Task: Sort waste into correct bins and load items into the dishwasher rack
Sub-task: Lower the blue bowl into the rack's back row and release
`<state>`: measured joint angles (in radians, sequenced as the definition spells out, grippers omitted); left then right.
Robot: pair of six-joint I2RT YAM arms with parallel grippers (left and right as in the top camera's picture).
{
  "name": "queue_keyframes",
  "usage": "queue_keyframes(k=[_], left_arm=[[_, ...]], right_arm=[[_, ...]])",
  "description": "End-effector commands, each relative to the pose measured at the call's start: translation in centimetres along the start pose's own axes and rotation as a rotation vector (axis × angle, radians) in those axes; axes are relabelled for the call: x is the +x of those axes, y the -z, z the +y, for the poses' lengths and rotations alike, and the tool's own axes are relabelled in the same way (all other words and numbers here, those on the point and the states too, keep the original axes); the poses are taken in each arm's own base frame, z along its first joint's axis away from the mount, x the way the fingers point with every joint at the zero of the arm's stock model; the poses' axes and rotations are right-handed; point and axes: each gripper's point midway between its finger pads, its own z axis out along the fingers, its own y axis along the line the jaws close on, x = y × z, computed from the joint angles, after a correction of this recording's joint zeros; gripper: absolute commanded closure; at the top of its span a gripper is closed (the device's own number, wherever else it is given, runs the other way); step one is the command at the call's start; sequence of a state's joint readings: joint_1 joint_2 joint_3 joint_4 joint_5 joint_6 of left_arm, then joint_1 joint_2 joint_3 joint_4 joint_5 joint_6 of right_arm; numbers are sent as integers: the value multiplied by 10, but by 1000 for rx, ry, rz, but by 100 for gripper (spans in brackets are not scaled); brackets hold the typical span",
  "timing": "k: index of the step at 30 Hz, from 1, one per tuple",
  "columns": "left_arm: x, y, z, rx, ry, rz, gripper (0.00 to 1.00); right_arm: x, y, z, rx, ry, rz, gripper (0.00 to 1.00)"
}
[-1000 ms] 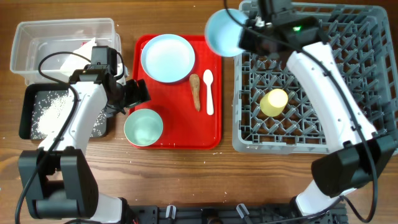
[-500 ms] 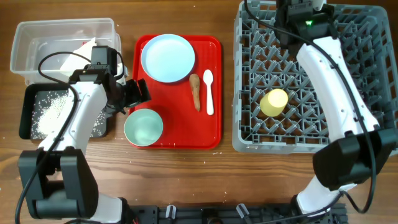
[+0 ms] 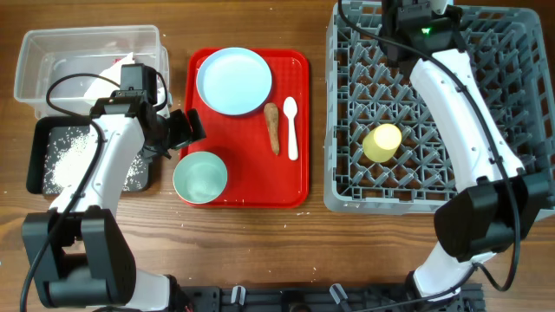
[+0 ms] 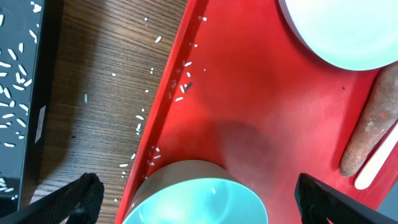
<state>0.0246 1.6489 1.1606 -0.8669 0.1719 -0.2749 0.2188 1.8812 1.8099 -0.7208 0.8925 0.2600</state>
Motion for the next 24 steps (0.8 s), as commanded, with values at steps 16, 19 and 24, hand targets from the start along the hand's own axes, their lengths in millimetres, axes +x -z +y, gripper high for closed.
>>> queue_keyframes(k=[16,19,24], left_arm=[[-9,12,-2,9,-8,-46,0],[-9,12,-2,9,-7,-46,0],[-9,12,-2,9,-8,-46,0]], right_arm=[[30,-72,39,148,303,-19,96],[30,-82,51,163,401,-40,96],[50,-85,71,149,518,-13,96]])
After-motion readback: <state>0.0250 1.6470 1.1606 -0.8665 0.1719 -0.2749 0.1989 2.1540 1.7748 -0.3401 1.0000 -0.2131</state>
